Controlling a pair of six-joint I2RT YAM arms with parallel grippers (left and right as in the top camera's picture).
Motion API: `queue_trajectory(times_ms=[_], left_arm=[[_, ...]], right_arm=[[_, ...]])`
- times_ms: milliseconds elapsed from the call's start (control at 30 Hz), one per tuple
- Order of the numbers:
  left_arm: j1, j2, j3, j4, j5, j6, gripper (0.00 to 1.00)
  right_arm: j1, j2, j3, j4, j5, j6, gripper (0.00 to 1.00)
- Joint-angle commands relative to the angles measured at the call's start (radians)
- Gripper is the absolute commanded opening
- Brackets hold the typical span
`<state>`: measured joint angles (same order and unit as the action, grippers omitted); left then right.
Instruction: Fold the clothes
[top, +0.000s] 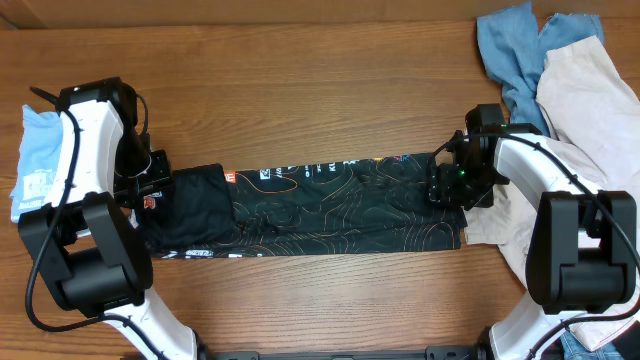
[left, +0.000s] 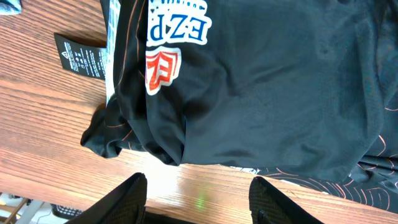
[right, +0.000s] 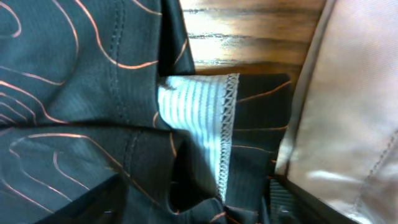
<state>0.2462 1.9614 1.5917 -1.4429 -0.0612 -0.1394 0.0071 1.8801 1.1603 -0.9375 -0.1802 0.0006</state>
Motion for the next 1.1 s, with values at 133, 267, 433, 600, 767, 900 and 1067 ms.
queue_trajectory(times_ms=[133,267,433,600,767,900,1067], left_arm=[[0.002,-0.022,-0.005,0.001,-0.009,-0.006,0.56],[0.002,-0.022,-0.005,0.001,-0.009,-0.006,0.56],[0.002,-0.022,-0.005,0.0,-0.008,-0.006,0.56],[0.002,-0.023,-0.005,0.001,0.029,-0.005,0.51],[0.002,-0.027,-0.005,0.001,0.036,-0.002,0.49],[0.004,-0.041,-0.005,0.002,0.035,-0.002,0.49],[0.008,-0.049,-0.005,0.011,0.035,-0.002,0.5]], right_arm=[[0.004,-0.004,-0.028,-0.004,-0.068,-0.002,0.56],[0.004,-0.004,-0.028,0.002,-0.068,-0.002,0.38],[0.004,-0.004,-0.028,0.018,-0.068,-0.001,0.04],[-0.018,-0.005,0.017,0.005,0.002,0.068,0.04],[-0.066,-0.006,0.15,-0.095,0.149,0.123,0.04],[-0.061,-0.006,0.268,-0.189,0.178,0.122,0.04],[0.011,-0.006,0.348,-0.255,0.133,0.096,0.04]])
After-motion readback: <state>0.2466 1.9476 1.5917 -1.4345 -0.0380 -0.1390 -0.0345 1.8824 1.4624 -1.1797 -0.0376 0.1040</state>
